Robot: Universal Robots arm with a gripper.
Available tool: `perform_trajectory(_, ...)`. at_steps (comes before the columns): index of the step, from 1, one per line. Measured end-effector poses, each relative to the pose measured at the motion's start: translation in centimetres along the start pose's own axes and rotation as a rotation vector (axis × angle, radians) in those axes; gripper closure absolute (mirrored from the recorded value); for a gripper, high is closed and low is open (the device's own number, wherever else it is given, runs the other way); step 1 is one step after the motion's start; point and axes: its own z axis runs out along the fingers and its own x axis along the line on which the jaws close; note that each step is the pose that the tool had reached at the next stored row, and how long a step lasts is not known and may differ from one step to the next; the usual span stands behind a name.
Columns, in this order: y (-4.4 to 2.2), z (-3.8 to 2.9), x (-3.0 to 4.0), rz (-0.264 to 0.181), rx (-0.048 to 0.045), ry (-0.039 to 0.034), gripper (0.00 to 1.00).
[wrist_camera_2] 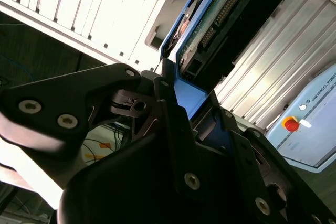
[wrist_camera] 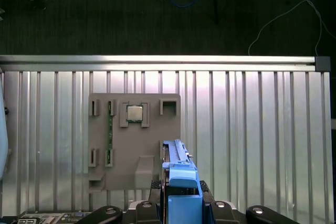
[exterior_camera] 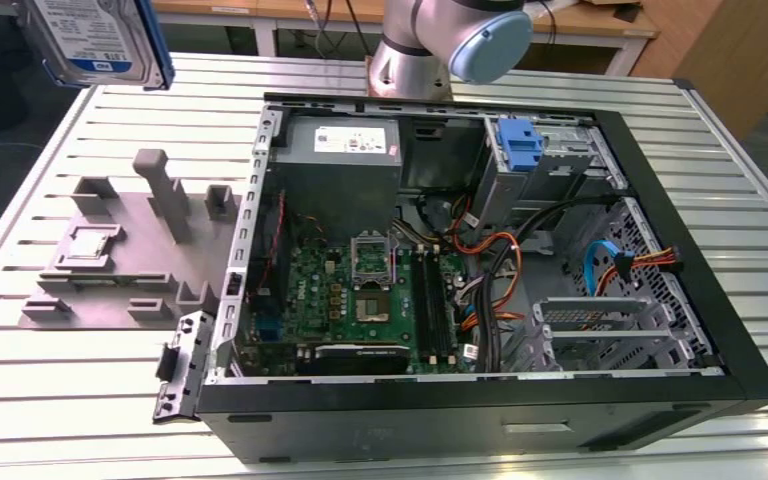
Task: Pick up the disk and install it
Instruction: 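Pick up the disk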
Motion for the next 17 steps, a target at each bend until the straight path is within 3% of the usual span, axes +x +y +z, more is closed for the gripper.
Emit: perform_trajectory(17,-0.76,-0.02,-0.01,0.0,0.0,0.0,0.64)
